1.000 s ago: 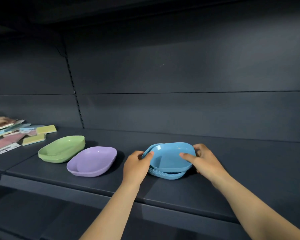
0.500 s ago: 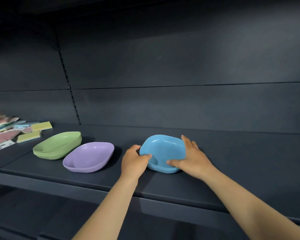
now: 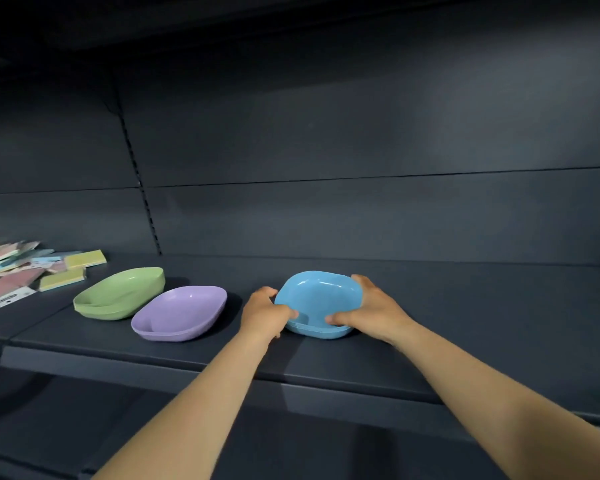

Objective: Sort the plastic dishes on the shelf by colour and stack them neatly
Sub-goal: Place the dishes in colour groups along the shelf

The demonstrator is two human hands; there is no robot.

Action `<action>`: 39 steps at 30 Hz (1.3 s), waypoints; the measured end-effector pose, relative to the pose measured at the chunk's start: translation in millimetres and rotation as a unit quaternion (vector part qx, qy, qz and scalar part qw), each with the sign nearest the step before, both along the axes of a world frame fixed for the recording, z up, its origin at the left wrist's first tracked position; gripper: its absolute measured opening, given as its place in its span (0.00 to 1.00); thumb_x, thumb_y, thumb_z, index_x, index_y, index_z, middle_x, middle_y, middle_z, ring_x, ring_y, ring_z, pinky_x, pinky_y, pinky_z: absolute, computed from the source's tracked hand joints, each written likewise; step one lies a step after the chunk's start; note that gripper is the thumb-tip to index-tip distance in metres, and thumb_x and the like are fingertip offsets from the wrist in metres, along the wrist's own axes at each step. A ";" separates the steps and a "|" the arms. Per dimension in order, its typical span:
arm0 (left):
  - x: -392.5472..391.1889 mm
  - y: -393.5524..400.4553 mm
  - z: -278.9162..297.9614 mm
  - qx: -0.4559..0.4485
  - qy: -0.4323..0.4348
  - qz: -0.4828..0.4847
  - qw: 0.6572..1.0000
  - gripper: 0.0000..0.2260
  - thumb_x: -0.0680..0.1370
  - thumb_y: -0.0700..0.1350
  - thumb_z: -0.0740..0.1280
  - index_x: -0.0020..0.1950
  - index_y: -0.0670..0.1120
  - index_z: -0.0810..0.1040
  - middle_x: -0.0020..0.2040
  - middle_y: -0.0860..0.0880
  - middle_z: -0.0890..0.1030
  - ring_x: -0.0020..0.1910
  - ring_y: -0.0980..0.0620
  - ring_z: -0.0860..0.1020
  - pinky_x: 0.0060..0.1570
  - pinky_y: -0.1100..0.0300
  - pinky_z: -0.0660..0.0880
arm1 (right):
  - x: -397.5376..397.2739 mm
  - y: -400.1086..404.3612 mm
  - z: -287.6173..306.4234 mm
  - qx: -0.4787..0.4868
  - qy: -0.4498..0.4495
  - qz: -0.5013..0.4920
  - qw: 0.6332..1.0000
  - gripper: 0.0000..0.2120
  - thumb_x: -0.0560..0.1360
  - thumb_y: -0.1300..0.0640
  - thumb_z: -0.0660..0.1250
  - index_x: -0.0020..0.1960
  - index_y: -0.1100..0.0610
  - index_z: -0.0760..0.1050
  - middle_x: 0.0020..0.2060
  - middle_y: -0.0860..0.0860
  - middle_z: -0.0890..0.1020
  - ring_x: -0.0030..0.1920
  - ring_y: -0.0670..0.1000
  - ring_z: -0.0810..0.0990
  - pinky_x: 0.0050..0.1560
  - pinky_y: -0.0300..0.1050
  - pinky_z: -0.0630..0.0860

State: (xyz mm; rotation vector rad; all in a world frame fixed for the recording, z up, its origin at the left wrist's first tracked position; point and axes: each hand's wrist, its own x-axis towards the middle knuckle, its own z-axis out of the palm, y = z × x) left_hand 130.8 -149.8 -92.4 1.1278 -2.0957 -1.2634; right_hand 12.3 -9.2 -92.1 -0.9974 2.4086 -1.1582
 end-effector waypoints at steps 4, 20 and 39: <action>2.8 10.2 24.5 -0.194 -0.103 0.002 0.975 0.19 0.73 0.50 0.70 0.61 0.47 0.73 0.58 0.47 0.77 0.54 0.47 0.76 0.50 0.59 0.70 | -6.8 35.7 21.1 0.006 0.010 -0.001 1.000 0.40 0.69 0.43 0.72 0.74 0.51 0.59 0.66 0.52 0.72 0.60 0.51 0.74 0.56 0.41 0.69; -110.9 223.4 92.0 -0.391 -0.147 -0.291 0.861 0.25 0.76 0.55 0.65 0.71 0.48 0.66 0.70 0.47 0.62 0.70 0.47 0.61 0.62 0.55 0.66 | -62.1 337.8 100.2 0.250 0.303 -0.123 0.911 0.35 0.71 0.43 0.70 0.72 0.52 0.61 0.64 0.53 0.69 0.65 0.55 0.69 0.63 0.47 0.68; -391.2 393.9 61.4 -0.251 -0.067 -0.283 0.923 0.26 0.72 0.53 0.71 0.68 0.48 0.69 0.64 0.49 0.74 0.63 0.50 0.73 0.58 0.57 0.71 | -314.1 480.8 101.2 0.323 0.202 0.032 0.924 0.32 0.68 0.47 0.75 0.68 0.50 0.68 0.62 0.46 0.74 0.62 0.48 0.73 0.64 0.44 0.71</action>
